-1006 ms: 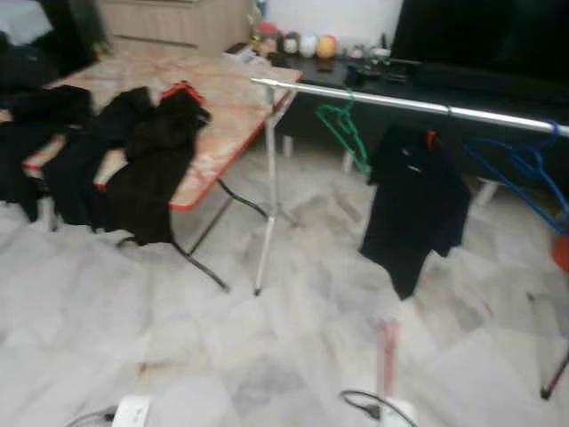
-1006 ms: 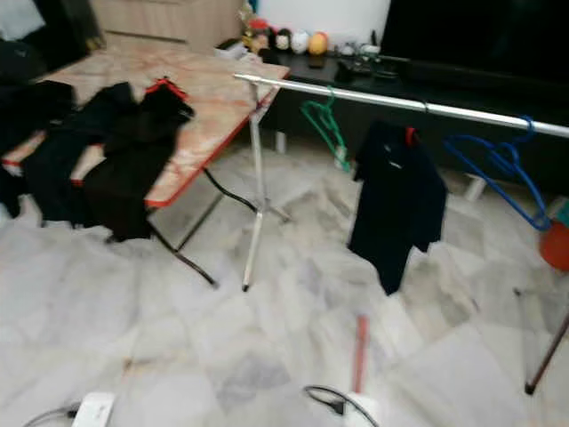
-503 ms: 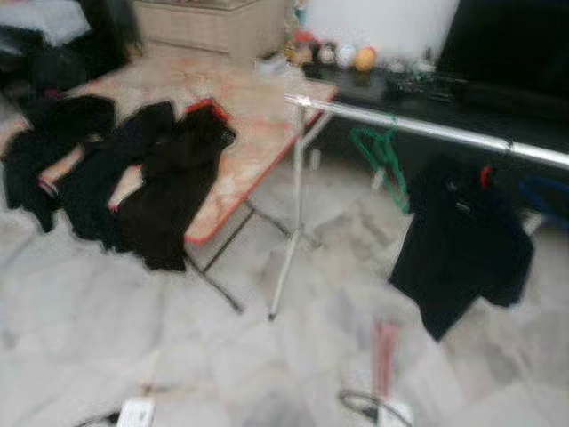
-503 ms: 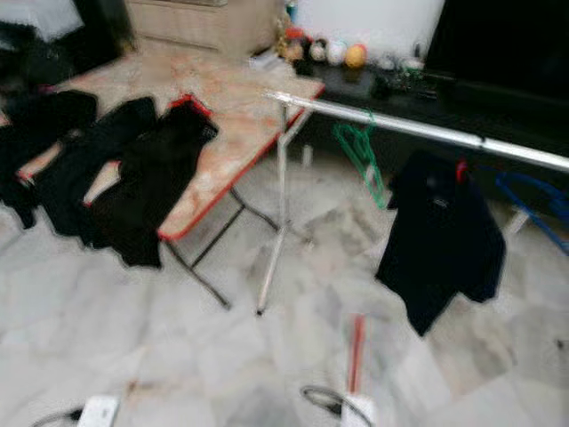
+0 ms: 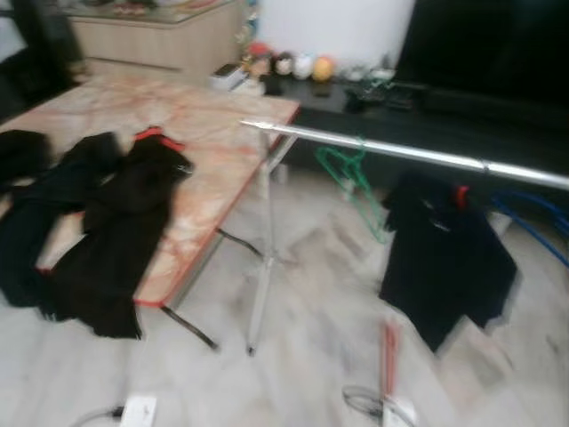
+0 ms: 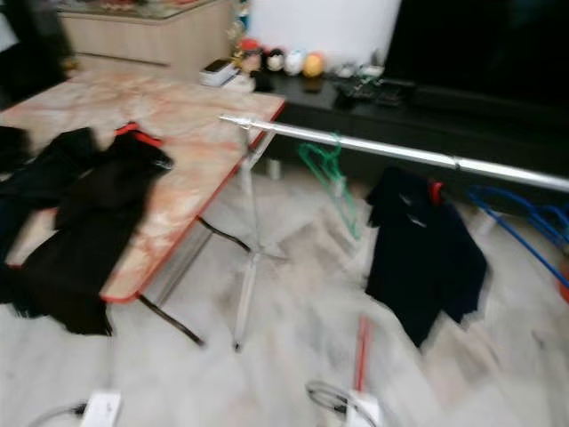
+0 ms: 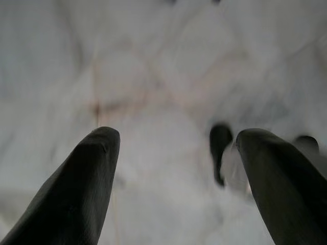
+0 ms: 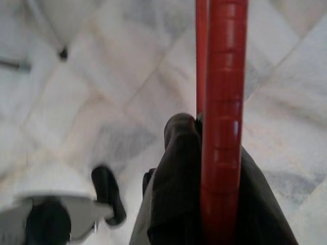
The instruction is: Hang hanger
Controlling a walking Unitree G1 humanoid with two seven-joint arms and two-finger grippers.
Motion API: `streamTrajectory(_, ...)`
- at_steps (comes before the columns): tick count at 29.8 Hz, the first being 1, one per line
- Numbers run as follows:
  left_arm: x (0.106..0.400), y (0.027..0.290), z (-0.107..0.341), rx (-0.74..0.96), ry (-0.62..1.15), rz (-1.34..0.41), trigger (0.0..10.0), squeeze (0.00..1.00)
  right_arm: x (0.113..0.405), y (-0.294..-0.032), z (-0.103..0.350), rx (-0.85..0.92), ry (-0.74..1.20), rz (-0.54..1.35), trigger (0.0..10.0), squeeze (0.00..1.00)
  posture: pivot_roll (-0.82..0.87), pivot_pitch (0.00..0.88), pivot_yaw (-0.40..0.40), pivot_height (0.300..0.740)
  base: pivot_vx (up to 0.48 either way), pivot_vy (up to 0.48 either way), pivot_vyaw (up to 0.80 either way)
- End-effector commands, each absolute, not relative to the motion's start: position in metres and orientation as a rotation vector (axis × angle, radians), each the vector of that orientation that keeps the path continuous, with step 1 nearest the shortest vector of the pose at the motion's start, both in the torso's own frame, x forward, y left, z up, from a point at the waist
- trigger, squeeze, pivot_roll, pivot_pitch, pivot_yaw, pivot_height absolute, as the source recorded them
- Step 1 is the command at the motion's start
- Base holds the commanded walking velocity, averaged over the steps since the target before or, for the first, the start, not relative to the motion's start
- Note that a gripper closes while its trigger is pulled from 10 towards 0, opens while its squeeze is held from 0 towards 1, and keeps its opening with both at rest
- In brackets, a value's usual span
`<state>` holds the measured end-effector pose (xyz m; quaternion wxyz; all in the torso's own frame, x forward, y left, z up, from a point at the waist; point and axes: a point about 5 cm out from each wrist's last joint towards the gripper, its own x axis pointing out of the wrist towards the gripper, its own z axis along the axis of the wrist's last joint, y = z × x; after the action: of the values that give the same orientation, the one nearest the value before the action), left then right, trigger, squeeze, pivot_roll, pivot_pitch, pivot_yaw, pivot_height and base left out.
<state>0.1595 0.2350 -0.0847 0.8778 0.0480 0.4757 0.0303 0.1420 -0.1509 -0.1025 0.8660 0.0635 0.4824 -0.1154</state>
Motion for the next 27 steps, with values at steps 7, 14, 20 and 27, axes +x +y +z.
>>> streamTrajectory(7,0.161,0.2296,-0.0853,0.108,0.99,0.038,10.0,0.0,0.1307,-0.1595,-0.1062,0.136,1.043,-0.294,10.0,0.0,0.01,0.0,0.018,0.74,0.338,0.0,-0.75)
streamTrajectory(14,0.1555,0.2279,-0.0879,0.123,1.005,0.024,10.0,0.0,0.1311,-0.1597,-0.1059,0.14,1.036,-0.298,10.0,0.0,0.01,0.0,0.016,0.74,0.139,0.0,-0.72)
streamTrajectory(20,0.1549,0.2266,-0.0885,0.14,1.009,0.014,10.0,0.0,0.1311,-0.1599,-0.1058,0.141,1.033,-0.298,10.0,0.0,0.01,0.0,0.016,0.74,0.0,0.0,0.0)
streamTrajectory(27,0.1562,0.226,-0.0882,0.154,1.009,0.011,10.0,0.0,0.1311,-0.16,-0.1058,0.142,1.03,-0.304,10.0,0.0,0.01,0.0,0.015,0.74,0.0,-0.281,0.0)
